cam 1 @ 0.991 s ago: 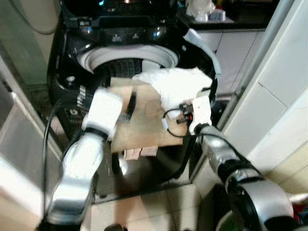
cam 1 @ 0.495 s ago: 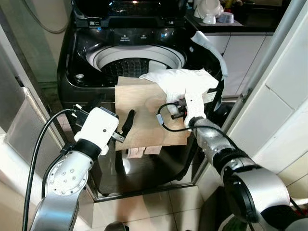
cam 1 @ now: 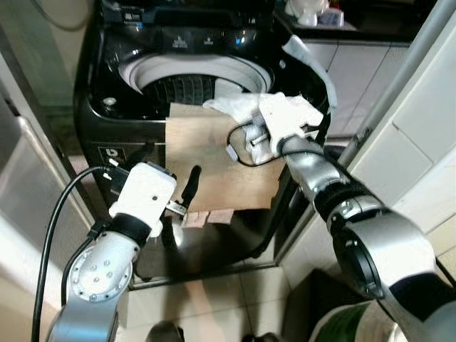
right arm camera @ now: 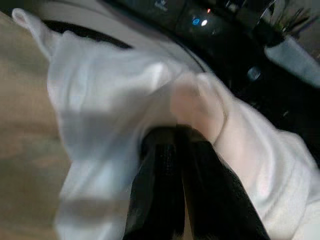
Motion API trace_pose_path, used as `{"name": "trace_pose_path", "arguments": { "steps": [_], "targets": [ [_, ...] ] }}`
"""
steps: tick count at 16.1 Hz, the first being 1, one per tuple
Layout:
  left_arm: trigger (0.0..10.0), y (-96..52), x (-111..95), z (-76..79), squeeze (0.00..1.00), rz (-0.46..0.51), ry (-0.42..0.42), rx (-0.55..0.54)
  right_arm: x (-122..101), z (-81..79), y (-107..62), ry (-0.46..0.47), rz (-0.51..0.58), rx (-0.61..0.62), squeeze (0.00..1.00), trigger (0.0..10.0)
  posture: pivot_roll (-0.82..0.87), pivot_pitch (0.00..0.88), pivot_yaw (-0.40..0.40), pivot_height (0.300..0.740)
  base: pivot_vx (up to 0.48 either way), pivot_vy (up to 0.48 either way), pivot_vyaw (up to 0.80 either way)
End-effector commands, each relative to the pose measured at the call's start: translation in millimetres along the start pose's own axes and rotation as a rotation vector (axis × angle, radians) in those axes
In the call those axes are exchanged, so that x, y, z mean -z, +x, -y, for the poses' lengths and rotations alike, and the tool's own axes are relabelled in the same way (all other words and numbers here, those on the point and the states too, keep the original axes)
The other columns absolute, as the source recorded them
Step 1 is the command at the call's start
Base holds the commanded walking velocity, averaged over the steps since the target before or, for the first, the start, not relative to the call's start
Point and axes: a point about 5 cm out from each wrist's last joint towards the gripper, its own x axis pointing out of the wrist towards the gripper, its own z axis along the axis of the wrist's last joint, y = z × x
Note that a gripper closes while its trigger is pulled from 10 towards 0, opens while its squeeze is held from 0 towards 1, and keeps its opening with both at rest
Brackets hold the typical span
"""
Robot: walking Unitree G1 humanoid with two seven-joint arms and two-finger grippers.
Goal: Clothes washing
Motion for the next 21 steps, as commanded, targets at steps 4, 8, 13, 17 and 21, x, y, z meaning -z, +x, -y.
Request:
{"name": "trace_pose_path", "arguments": {
  "steps": [4, 8, 13, 17, 21],
  "targets": [
    [10.0, 7.2, -6, 1.7, 0.0, 0.025, 0.007, -0.031, -56, 23.3, 7.4, 0.169, 0.164, 0.073, 0.0, 10.0, 0.2, 0.073, -0.123, 0.74, 0.0, 0.0, 0.0],
    [10.0, 19.8, -2, 1.2, 0.0, 0.034, -0.009, -0.045, -71, 28.7, 0.2, 0.19, 0.384, 0.085, 0.0, 10.0, 0.13, 0.037, -0.078, 0.74, 0.0, 0.0, 0.0],
    [10.0, 34.5, -3, 2.2, 0.0, 0.065, -0.018, -0.039, -58, 34.7, -10.2, 0.317, 0.498, 0.094, 0.0, 10.0, 0.08, 0.018, -0.066, 0.74, 0.0, 0.0, 0.0],
    [10.0, 38.0, 2, 8.7, 0.0, 0.067, -0.031, 0.009, 12, 11.0, -25.1, 0.467, 0.354, 0.06, 0.0, 10.0, 0.06, 0.018, -0.052, 0.74, 0.0, 0.0, 0.0],
    [10.0, 37.8, 1, 7.4, 0.0, 0.073, -0.024, 0.011, 51, -5.9, -30.6, 0.464, 0.181, 0.014, 0.0, 10.0, 0.08, 0.024, -0.037, 0.74, 0.0, 0.0, 0.0]
  ]
}}
